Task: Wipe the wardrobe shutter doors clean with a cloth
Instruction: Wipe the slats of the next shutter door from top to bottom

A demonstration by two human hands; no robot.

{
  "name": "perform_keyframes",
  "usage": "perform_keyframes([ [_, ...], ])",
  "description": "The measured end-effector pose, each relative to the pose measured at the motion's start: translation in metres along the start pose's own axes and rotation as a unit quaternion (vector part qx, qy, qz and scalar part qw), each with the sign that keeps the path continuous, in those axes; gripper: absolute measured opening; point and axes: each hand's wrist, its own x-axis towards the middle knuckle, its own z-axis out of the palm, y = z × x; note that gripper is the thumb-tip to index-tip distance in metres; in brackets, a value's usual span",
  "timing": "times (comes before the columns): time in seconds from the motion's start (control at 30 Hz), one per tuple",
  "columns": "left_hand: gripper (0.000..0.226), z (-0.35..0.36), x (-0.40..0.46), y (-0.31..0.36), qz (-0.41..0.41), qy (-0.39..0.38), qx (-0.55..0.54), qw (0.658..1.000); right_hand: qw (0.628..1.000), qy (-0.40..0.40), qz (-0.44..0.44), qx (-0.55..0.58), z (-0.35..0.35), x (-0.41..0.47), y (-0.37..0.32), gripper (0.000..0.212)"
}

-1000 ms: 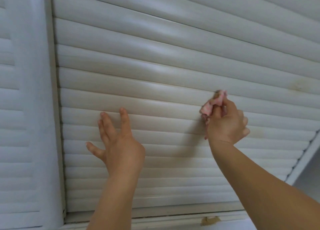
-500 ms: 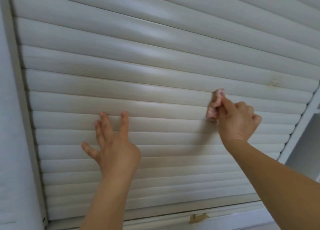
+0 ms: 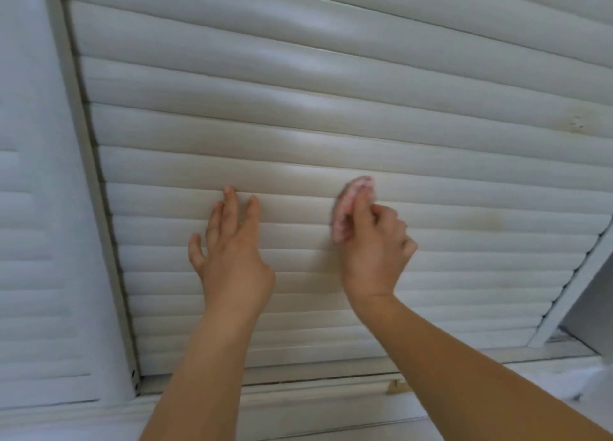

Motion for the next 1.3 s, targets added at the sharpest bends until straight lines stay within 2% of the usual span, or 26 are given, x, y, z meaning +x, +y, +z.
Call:
perform_keyframes([
  [0.1,0.086,-0.003,0.002,-0.004,0.017,0.017,-0.015,1.0,0.977,0.014,-0.209,-0.022,0.016,-0.022,-0.032,0.048],
  [0.17,0.075,-0.006,0.001,-0.006,0.022,0.031,-0.036,0.999,0.952,0.008,-0.304,-0.023,0.022,-0.029,-0.044,0.047],
  [0.23,0.072,-0.007,0.0,-0.007,0.014,0.045,-0.05,0.998,0.934,0.014,-0.354,-0.039,0.026,-0.026,-0.042,0.046],
  [0.37,0.088,-0.003,-0.003,-0.016,-0.015,0.048,-0.016,0.999,0.906,0.051,-0.411,-0.084,0.019,-0.008,-0.005,0.044],
  [0.43,0.095,-0.002,-0.004,-0.021,-0.014,0.033,-0.002,0.999,0.913,0.055,-0.391,-0.103,0.011,-0.002,0.022,0.045],
  [0.57,0.1,-0.001,-0.005,-0.026,-0.009,0.009,0.024,1.0,0.951,0.033,-0.277,-0.132,0.002,-0.003,0.078,0.053],
  [0.63,0.101,-0.001,-0.007,-0.028,-0.012,-0.002,0.036,0.999,0.972,0.001,-0.181,-0.15,-0.001,-0.009,0.092,0.053],
  [0.7,0.101,-0.001,-0.009,-0.03,-0.017,-0.019,0.054,0.998,0.983,-0.083,-0.039,-0.16,-0.002,-0.012,0.095,0.064],
  [0.77,0.102,-0.003,-0.01,-0.032,-0.022,-0.033,0.067,0.997,0.976,-0.119,0.087,-0.159,-0.004,-0.016,0.088,0.069],
  [0.87,0.101,-0.004,-0.01,-0.034,-0.023,-0.037,0.064,0.997,0.966,-0.108,0.229,-0.052,0.004,-0.003,0.07,0.072],
  [0.93,0.101,-0.002,-0.009,-0.036,-0.019,-0.033,0.049,0.998,0.94,-0.105,0.32,0.054,0.017,0.001,0.064,0.057],
  [1.0,0.101,0.0,-0.009,-0.037,-0.018,-0.026,0.027,0.999,0.91,-0.072,0.395,0.102,0.024,0.002,0.052,0.028],
  [1.03,0.101,0.002,-0.009,-0.037,-0.017,-0.022,0.021,0.999,0.906,-0.067,0.396,0.131,0.033,-0.001,0.048,0.024],
  [1.13,0.101,0.004,-0.008,-0.038,-0.016,-0.006,-0.002,1.0,0.95,-0.049,0.274,0.142,0.034,-0.024,0.009,0.046],
  [1.17,0.101,0.004,-0.008,-0.039,-0.015,-0.001,-0.011,1.0,0.958,-0.044,0.248,0.136,0.036,-0.031,-0.005,0.048],
  [1.2,0.101,0.004,-0.008,-0.041,-0.015,0.004,-0.017,1.0,0.966,-0.043,0.226,0.121,0.035,-0.04,-0.019,0.047],
  [1.3,0.093,0.002,-0.008,-0.043,-0.007,0.016,-0.029,0.999,0.989,-0.061,0.075,0.111,0.034,-0.06,-0.052,0.038],
])
